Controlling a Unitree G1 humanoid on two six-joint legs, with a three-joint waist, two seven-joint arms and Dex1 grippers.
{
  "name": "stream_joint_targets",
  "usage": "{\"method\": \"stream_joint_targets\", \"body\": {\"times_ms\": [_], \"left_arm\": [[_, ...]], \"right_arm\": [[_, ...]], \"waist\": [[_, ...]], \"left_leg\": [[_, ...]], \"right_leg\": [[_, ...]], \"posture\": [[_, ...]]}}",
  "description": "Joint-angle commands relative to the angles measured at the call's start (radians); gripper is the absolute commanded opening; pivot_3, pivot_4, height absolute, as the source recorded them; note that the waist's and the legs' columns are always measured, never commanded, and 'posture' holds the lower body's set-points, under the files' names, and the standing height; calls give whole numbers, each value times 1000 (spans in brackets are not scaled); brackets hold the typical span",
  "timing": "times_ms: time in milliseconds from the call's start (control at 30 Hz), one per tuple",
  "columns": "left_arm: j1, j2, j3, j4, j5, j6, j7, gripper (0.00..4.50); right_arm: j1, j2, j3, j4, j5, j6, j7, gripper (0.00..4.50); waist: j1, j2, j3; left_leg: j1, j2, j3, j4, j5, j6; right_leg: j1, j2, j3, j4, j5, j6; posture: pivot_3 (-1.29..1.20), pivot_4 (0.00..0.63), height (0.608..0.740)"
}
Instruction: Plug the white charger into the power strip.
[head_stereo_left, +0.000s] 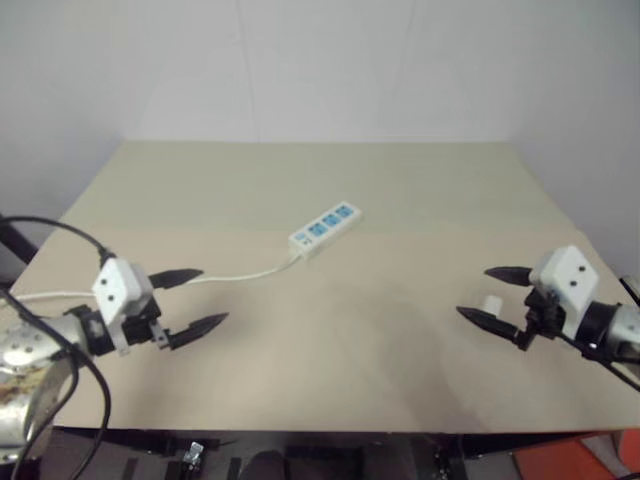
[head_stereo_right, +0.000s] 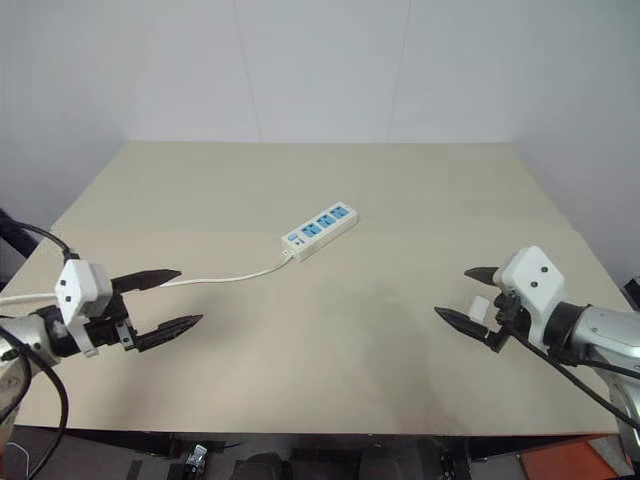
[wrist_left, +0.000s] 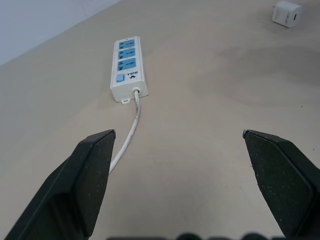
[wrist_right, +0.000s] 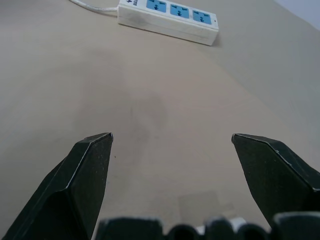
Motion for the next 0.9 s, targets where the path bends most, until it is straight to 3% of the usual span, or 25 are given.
{"method": "stream_joint_targets", "body": {"times_ms": [33,400,533,767,900], "left_arm": [[-21,1,-4,12,-5,-16,1,4487],[-64,5,-43,54,30,9,52,4487],[-201,-6,-150,159,115,76,148,4487],[-565,-145,-397,564,270,30,136,4487],[-796,-281,-477,927,374,-10,192,4487]], "right_arm": [[-2,-5,-23,-29,-4,-22,0,4500],[-20,3,-7,-35,-14,-29,-18,4500],[-42,11,16,-42,-23,-29,-36,4500],[-92,0,42,-54,-41,-44,-33,4500],[-116,-1,52,-62,-42,-42,-32,4500]], "waist": [[-1,0,0],[0,0,0],[4,0,0],[8,-1,0],[9,-2,1]], "left_leg": [[0,0,0,0,0,0],[0,0,0,0,0,0],[2,0,-1,0,0,0],[1,-2,-1,0,0,0],[1,-2,-1,1,0,0]], "right_leg": [[0,0,0,0,0,0],[0,0,0,0,0,0],[2,0,0,0,0,0],[3,0,-1,0,0,1],[2,0,-1,0,0,0]], "posture": [[0,150,740],[0,150,740],[0,150,740],[0,150,740],[0,150,740]]}}
